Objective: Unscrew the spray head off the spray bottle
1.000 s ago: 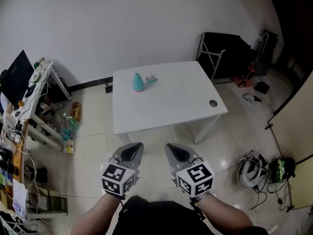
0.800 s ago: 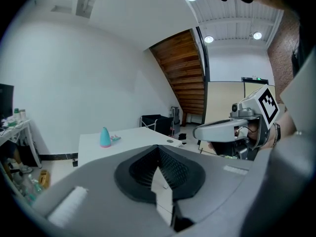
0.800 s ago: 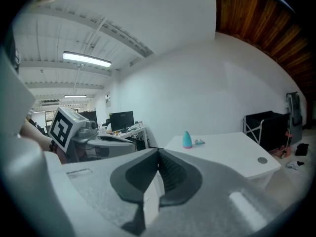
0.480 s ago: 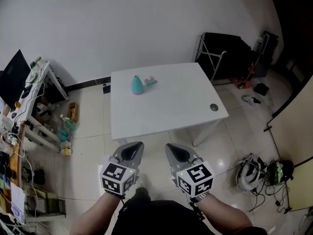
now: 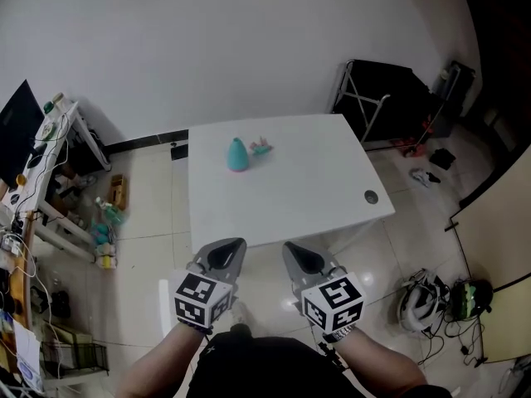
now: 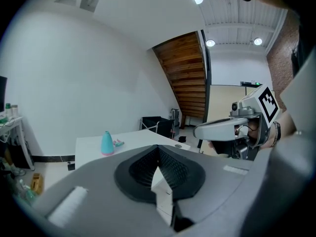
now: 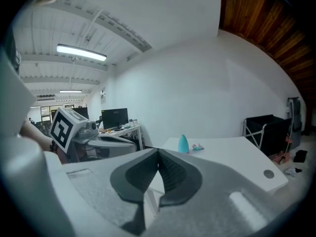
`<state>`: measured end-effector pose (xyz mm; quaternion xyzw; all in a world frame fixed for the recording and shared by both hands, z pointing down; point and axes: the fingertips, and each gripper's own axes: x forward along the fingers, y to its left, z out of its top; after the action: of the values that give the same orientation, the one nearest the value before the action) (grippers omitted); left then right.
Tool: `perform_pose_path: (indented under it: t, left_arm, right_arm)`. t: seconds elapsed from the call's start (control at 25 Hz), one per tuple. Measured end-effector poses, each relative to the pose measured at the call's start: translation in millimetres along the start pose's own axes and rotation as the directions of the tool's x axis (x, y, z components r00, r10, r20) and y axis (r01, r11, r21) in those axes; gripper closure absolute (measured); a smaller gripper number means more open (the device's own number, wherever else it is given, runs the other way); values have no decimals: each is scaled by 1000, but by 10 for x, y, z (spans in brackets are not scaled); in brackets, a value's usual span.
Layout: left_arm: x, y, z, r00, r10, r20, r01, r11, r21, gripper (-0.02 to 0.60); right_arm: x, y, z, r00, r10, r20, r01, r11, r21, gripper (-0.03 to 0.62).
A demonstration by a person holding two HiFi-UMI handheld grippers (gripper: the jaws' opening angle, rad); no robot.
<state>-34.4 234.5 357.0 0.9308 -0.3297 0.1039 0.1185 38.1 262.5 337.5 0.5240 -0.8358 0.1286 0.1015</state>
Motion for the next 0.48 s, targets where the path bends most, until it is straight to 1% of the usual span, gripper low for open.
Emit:
perform_pose_path:
  t: [0.48]
  left_arm:
    - [328,702,160,998,-68,-12,68,998,-6,569]
  right_arm:
    - [730,-117,289,998,-64,-25,64,998,-17,602]
